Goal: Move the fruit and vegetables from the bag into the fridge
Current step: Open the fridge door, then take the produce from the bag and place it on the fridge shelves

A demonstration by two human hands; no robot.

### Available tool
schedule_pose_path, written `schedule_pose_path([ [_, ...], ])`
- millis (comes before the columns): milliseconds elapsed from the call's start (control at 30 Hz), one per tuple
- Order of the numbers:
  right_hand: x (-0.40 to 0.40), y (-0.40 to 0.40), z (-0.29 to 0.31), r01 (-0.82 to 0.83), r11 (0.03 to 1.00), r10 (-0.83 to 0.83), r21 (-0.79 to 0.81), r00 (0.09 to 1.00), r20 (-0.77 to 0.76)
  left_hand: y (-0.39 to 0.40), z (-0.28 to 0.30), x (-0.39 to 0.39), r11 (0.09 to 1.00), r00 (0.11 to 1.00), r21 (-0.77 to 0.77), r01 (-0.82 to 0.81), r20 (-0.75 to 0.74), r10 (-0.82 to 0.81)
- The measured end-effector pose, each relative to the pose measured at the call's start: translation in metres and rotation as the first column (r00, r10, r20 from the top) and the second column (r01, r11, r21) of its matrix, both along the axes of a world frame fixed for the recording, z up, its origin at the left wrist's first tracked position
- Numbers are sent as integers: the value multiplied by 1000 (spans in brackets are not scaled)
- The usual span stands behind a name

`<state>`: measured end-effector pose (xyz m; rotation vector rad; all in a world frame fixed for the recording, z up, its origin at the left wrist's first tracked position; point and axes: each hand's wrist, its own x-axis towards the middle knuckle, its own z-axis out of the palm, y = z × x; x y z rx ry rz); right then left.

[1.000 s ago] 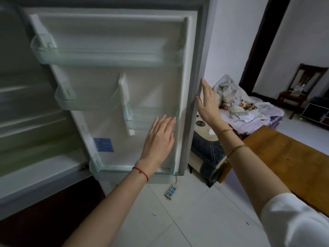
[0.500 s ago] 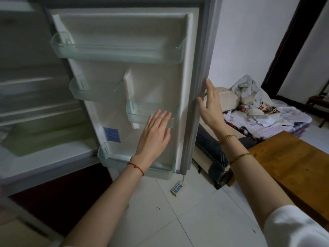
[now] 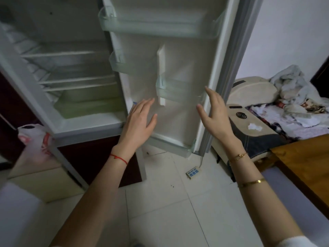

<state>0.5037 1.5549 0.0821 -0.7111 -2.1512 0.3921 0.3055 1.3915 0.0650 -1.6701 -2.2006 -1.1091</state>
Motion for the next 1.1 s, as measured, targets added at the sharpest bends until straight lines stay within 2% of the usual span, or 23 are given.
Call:
schedule_pose_path([
  [267, -30, -48, -23, -148, 987, 152, -56, 986, 72, -89, -20, -13, 980, 979, -66, -186, 69, 190],
  [567, -72, -88, -54, -307, 940, 328, -147, 934, 142, -166, -46, -25, 913, 906, -74, -402, 112, 408],
  [767, -112, -110, -69, -415, 889, 445, -195, 883, 150, -210, -60, -33, 847, 834, -98, -523, 148, 532],
  [900, -145, -128, -82, -468, 851, 512, -241, 841, 176, -234, -70, -45, 769, 751, -144, -622, 167, 639],
  [1100, -211, -159, -97, -526, 804, 588, -277, 775, 233, -278, -93, -87, 712, 690, -177, -680, 176, 702],
])
